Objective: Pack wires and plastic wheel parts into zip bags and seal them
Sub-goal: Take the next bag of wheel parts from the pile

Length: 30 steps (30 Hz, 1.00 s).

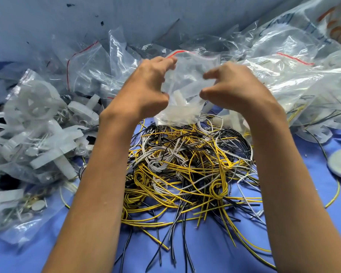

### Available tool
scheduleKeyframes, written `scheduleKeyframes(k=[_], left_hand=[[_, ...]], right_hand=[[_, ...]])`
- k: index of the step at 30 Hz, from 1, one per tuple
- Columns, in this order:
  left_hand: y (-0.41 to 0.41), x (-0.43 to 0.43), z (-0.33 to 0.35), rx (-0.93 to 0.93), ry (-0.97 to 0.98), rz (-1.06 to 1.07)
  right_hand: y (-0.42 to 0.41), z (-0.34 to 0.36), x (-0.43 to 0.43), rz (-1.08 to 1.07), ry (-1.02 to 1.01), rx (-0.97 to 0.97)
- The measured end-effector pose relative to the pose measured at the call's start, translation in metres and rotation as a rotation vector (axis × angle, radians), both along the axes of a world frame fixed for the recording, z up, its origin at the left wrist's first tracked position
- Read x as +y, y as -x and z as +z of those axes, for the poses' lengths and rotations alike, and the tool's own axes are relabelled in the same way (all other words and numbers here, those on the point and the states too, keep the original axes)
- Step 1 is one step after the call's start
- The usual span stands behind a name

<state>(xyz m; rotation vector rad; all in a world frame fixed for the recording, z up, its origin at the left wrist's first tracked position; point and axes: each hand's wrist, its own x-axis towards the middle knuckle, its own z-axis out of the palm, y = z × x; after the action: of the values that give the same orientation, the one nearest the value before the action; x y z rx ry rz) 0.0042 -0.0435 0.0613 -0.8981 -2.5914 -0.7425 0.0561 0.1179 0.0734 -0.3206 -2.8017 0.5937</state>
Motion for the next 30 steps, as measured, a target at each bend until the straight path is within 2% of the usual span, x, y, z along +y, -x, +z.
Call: scheduleKeyframes(k=[5,10,16,18,20,23,24,26,28,30], left_hand=[[0.002,-0.002,-0.003,-0.035,0.007,-0.028],[-0.001,0.009,-0.004,-0.052,0.091,-0.047],[-0.002,0.009,-0.01,-0.235,0.174,-0.083],[0.0,0.007,-0.009,-0.243,0.166,-0.067],[0.002,0.004,-0.006,-0.247,0.143,-0.028],[0.005,-0.002,-0.004,-0.259,0.096,0.004],[0.006,-0.004,-0.003,-0.263,0.083,0.007],[0.007,-0.009,-0.003,-0.263,0.065,0.017],[0.008,-0.013,-0.001,-0.251,0.095,0.022],[0.011,-0.02,0.0,-0.258,0.148,0.039]], right_hand=[[-0.004,0.001,0.006,0.019,0.065,-0.019],[0.001,-0.001,0.0,0.011,-0.039,0.095],[-0.003,0.0,-0.001,0.283,-0.114,-0.05],[-0.003,0.001,-0.004,0.373,-0.161,-0.017],[-0.003,0.004,-0.011,0.369,-0.1,0.208],[-0.006,0.013,-0.024,0.342,0.0,0.762],[-0.007,0.015,-0.029,0.393,0.009,0.809],[-0.009,0.012,-0.043,0.588,0.075,0.689],[-0.009,0.003,-0.058,0.747,0.12,0.436],[-0.007,-0.007,-0.071,0.803,0.053,0.155]])
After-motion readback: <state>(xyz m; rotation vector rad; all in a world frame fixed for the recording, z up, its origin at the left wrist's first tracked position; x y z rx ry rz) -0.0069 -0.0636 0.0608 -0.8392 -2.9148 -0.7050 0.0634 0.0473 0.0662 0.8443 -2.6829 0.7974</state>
